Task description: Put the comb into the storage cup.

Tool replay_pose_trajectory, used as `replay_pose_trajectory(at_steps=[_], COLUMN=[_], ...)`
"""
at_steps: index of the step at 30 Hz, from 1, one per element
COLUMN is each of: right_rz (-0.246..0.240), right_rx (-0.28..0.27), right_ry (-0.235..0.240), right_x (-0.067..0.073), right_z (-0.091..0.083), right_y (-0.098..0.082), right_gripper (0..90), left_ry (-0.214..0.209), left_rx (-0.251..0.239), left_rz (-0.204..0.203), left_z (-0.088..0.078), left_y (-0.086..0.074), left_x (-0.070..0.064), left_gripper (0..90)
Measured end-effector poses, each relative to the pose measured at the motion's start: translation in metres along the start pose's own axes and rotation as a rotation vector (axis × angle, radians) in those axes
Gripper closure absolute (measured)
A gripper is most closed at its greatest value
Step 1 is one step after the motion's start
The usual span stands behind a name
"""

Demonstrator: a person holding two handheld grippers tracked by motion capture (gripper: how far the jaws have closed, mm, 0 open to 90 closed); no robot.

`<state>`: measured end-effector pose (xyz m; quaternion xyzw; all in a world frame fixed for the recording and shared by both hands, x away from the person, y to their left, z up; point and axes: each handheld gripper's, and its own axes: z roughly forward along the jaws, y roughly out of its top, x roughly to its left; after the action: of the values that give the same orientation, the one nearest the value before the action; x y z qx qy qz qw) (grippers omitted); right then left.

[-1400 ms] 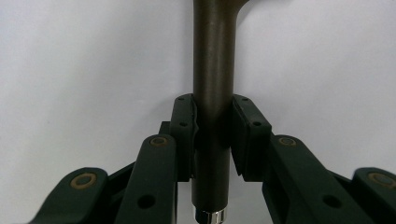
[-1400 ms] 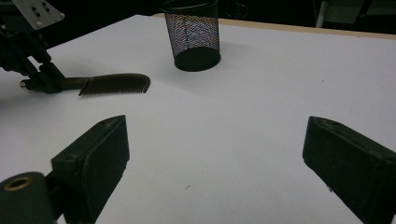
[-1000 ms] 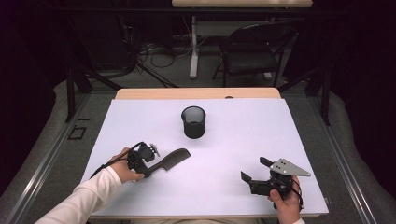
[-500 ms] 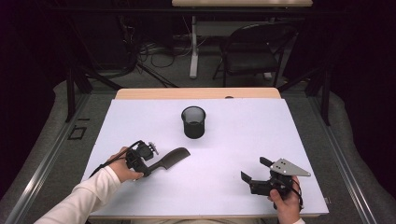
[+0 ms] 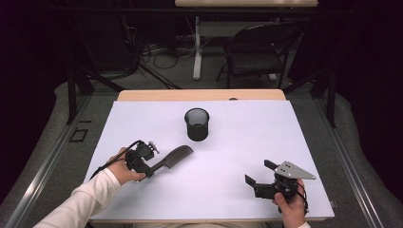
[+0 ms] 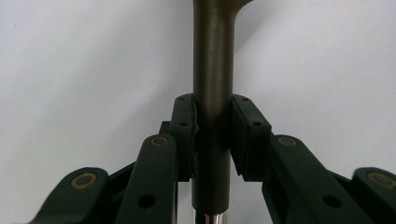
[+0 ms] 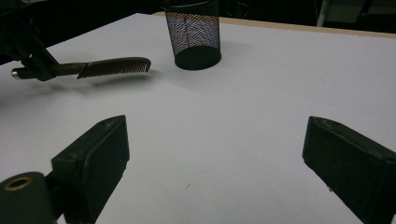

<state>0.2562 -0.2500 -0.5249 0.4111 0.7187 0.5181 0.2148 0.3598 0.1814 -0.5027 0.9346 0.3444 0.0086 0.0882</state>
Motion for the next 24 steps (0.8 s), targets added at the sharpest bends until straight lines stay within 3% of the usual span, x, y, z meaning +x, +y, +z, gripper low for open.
replay_pose_trajectory(at_steps=[24], right_rz=[-0.004], right_rx=[0.000], right_ry=[0.002], right_x=[0.000], right_z=[0.001], right_y=[0.000], right_gripper=[7.3], left_ry=[0.005], left_rx=[-0.122], left_rz=[-0.038], left_z=[-0.031], left_y=[-0.001], left_x=[0.006], left_gripper=[72.6])
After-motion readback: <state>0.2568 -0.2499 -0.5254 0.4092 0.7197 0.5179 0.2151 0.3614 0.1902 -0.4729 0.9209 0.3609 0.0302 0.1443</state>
